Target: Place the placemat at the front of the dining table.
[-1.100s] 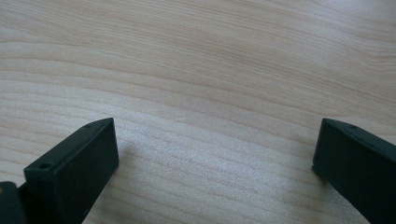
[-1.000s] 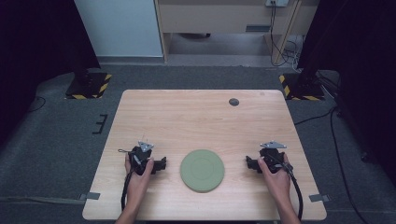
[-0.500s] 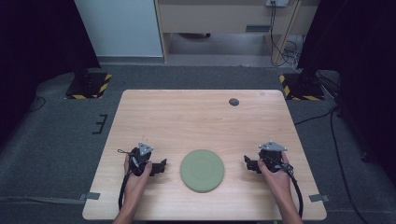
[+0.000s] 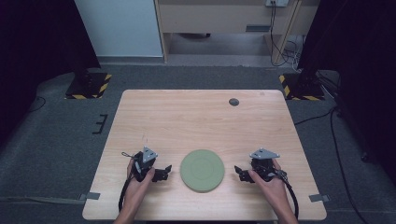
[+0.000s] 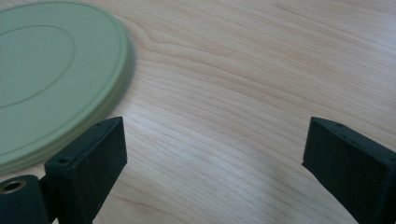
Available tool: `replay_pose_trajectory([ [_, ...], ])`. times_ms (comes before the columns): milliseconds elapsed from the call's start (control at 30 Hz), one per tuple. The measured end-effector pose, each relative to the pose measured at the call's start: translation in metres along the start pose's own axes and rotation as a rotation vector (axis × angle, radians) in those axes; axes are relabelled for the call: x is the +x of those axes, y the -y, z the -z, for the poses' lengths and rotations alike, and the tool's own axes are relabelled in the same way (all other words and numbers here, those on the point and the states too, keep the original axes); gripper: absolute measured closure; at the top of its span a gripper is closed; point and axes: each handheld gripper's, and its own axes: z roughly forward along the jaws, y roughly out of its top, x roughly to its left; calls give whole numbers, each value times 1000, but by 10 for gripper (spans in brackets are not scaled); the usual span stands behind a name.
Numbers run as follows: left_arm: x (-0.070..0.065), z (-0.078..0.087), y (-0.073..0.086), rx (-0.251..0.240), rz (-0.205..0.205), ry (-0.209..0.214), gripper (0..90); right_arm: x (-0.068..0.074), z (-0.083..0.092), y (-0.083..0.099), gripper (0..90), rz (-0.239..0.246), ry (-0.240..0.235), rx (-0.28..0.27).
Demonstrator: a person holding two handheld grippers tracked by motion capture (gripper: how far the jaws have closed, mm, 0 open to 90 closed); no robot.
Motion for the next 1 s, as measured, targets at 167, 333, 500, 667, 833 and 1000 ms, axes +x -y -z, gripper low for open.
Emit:
replay_pose_trajectory([
  [167,-8,-1,-2,-5,-9,22,26,11,-3,-2,68,34,-19,2],
  [333,-11,-3,-3,6,-10,34,27,15,-4,-1,68,37,-26,6],
  [500,-15,-3,-4,7,-20,55,29,20,-5,-2,67,41,-42,6],
  [667,-19,-4,-3,14,-31,73,28,24,-6,-3,69,42,-36,-3],
  [833,-22,-6,-3,24,-34,83,28,28,-8,-4,69,43,-46,-10],
  [1000,-25,-6,-3,23,-32,98,29,32,-11,-4,69,47,-51,3],
])
